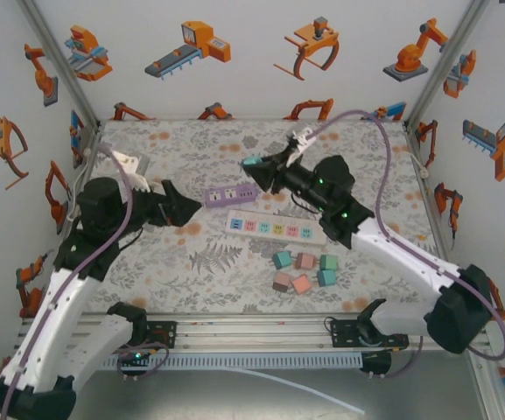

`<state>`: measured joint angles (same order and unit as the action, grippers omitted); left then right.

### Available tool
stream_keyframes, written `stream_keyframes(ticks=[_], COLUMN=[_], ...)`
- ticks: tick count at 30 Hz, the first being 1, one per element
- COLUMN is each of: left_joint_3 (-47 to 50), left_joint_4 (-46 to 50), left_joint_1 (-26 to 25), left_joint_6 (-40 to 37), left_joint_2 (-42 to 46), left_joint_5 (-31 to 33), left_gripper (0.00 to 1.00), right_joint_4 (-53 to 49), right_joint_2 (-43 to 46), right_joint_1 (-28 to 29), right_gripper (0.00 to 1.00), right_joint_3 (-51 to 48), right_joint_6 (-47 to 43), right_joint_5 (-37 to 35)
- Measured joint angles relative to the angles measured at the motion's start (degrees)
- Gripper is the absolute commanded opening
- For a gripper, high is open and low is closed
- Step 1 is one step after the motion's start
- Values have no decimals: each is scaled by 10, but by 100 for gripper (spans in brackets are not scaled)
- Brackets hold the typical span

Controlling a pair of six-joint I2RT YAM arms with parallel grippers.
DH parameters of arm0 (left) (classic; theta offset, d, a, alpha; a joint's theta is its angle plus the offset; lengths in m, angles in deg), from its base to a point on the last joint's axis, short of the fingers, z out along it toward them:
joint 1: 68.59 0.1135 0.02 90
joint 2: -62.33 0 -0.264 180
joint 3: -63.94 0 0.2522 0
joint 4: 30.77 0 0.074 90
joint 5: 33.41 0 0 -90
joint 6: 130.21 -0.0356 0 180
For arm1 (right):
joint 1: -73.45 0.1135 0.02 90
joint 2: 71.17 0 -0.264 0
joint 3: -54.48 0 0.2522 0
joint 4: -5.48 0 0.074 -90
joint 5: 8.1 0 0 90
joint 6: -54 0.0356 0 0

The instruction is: Pull the plug off the socket

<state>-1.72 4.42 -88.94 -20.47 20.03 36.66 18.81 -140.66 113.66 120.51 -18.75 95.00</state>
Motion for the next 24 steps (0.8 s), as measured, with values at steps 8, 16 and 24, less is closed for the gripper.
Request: stream_keyframes(ticks=[8, 16, 24], left_joint_3=[14, 52, 56], left_joint_4=[87, 166, 232], left_joint_1=[-14, -18, -18], left_joint_6=[-120, -211, -269], left_joint_2=[130, 227, 232], left_joint_5=[-165, -243, -267], left_gripper=[97, 97, 97], right_joint_4=[-72, -179, -238], right_joint_2=[129, 133, -20], right_joint_1=[3, 57, 100], right_gripper=[11, 11, 11], right_joint_3=[-161, -196, -185], right_joint_6=[131, 164, 152], right_joint_5=[11, 48, 76])
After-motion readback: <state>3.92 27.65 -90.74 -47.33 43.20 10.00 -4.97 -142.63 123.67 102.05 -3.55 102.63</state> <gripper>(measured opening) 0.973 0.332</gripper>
